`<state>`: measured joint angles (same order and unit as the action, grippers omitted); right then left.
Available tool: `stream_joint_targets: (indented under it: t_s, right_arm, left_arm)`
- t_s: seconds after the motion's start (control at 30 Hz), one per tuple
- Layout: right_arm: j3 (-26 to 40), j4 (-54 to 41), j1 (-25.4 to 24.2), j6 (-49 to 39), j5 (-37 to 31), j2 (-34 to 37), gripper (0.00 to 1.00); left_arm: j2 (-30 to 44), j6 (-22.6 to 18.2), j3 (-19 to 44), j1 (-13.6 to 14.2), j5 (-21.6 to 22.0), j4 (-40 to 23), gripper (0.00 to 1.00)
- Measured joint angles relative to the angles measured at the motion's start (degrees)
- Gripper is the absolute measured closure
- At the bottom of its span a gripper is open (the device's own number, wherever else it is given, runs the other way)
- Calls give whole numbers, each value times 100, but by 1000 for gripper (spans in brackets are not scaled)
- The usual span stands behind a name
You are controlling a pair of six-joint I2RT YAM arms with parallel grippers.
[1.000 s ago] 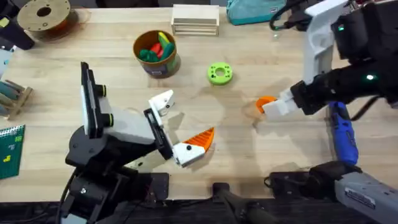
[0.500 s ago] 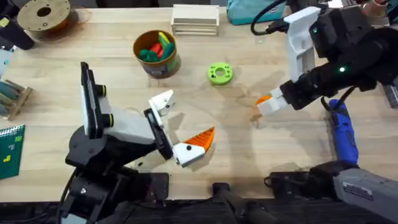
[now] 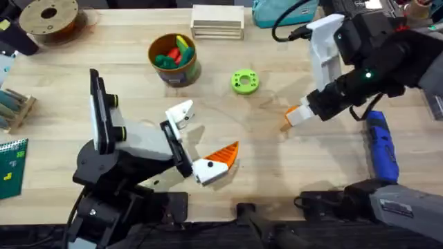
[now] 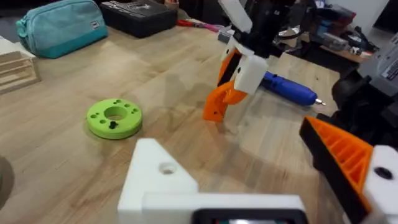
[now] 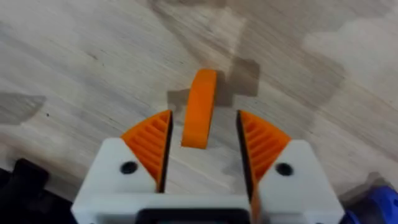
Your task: Pick up the gripper from the table and insert it into the empty holder that is missing its gripper. Then pick up a screw, insert it into the mounting hole, and use the screwdriver to tighten it. Finally, clean up the table by picking up the vegetable and placing it into the bucket.
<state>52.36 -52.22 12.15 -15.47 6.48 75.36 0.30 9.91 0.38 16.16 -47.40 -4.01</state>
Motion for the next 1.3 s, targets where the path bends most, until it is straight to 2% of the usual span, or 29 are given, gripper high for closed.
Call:
stream_joint_targets:
  t_s: [0.03,0.17,0.2,0.3,0.37,0.6,0.73,0.8,0.87,1.03,1.17,1.3]
  right_arm:
    - [2,9,6,3,54,74,472]
    - [2,13,6,2,88,88,571]
    - [2,17,6,-6,89,88,629]
    - [2,55,6,10,94,88,886]
    - [10,94,6,5,104,88,977]
    - [132,34,6,1,108,88,981]
    - [595,-182,6,3,189,35,981]
    - [899,-238,6,55,445,-92,981]
    - [1130,-185,6,192,850,-232,981]
    - [1317,-146,6,560,2496,-353,981]
    - [1317,-224,24,699,3835,-35,981]
    - [1317,-365,154,781,4889,498,981]
  left_arm:
    - [2,0,0,0,0,0,14]
    - [1,-1,0,0,0,0,14]
    - [1,0,0,0,0,0,14]
    - [2,0,0,0,0,0,14]
    - [2,0,0,0,-2,0,14]
    - [1,-1,0,0,-1,0,13]
    - [1,-2,0,0,0,0,13]
    - [2,-2,0,0,-2,-1,13]
    - [0,-2,0,0,0,-2,14]
    - [0,-2,0,0,-2,-2,14]
    - [2,-2,0,0,-2,-2,14]
    - [2,-2,0,0,-2,-2,14]
